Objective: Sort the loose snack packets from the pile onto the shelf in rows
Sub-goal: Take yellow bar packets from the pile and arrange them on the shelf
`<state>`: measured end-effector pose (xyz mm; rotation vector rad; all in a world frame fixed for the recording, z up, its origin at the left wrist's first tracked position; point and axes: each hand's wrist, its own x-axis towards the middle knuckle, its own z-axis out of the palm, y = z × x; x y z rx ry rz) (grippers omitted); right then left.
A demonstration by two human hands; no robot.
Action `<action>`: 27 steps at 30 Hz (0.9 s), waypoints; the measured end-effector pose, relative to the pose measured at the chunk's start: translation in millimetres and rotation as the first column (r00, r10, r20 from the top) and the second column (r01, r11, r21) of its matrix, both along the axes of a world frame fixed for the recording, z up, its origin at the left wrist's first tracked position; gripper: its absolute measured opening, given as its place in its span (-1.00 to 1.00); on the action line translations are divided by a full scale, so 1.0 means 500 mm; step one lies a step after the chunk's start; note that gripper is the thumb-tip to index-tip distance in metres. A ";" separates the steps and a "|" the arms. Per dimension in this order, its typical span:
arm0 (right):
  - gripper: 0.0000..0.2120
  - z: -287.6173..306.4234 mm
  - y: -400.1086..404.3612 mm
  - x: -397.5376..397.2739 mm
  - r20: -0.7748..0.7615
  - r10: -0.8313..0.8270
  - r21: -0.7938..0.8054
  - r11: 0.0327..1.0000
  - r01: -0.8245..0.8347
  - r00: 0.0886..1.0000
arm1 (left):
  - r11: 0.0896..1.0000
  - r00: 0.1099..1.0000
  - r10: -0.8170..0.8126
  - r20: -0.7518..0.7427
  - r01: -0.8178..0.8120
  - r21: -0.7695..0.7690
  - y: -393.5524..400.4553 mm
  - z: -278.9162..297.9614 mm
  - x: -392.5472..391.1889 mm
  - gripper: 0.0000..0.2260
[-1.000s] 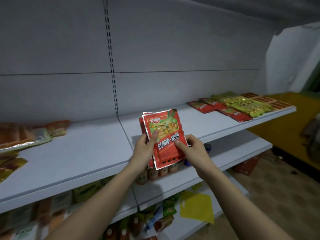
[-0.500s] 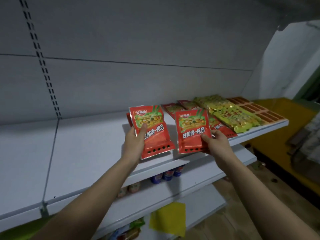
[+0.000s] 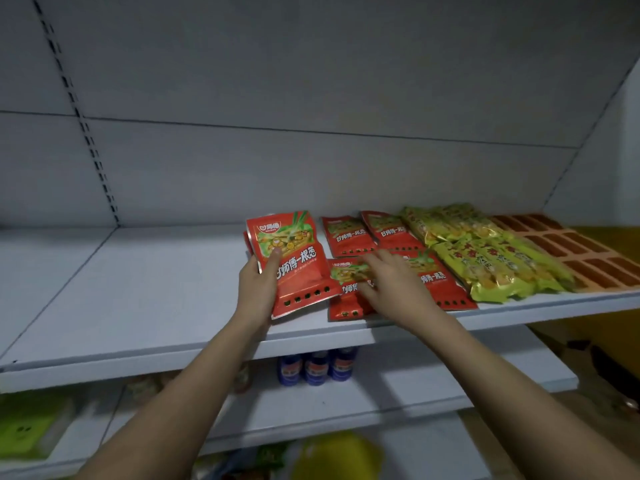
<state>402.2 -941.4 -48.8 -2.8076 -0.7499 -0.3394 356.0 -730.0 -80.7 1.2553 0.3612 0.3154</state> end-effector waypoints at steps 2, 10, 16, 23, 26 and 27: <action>-0.51 -0.015 -0.014 -0.001 -0.107 0.129 -0.082 0.987 -0.138 0.986 | 0.997 0.999 0.036 0.005 -0.036 0.061 -0.018 -0.004 0.000 -0.78; -0.50 -0.022 -0.062 0.021 -0.280 0.192 -0.191 0.949 -0.250 0.941 | 0.974 0.993 0.117 -0.034 -0.108 0.200 -0.050 0.000 -0.014 -0.84; -0.50 -0.028 -0.086 0.039 -0.310 0.240 -0.142 0.945 -0.295 0.920 | 0.967 0.986 0.161 -0.045 -0.148 0.207 -0.058 0.004 -0.010 -0.79; -0.53 -0.015 -0.111 0.043 -0.255 0.287 0.129 0.956 -0.262 0.923 | 0.972 0.976 0.211 -0.051 -0.205 0.112 -0.081 0.015 -0.006 -0.81; -0.59 0.017 -0.108 0.037 -0.279 0.323 0.412 0.891 -0.192 0.904 | 0.973 0.979 0.205 0.001 -0.204 0.105 -0.115 0.036 0.003 -0.76; -0.59 0.029 -0.107 0.035 -0.313 0.347 0.495 0.854 -0.159 0.884 | 0.976 0.982 0.187 0.026 -0.189 0.107 -0.130 0.044 0.008 -0.74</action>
